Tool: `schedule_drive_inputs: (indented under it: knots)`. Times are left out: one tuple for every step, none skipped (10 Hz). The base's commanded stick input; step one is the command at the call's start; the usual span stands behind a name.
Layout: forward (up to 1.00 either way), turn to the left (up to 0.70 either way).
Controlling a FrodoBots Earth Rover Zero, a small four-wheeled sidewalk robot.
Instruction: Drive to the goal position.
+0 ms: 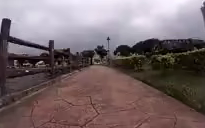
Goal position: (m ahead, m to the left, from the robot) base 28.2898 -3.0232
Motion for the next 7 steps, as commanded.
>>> schedule_drive_inputs:
  knots:
    - [1.0,0.0]
    - [1.0,0.0]
    - [1.0,0.0]
    - [1.0,0.0]
    - [1.0,0.0]
    - [1.0,0.0]
    - [1.0,0.0]
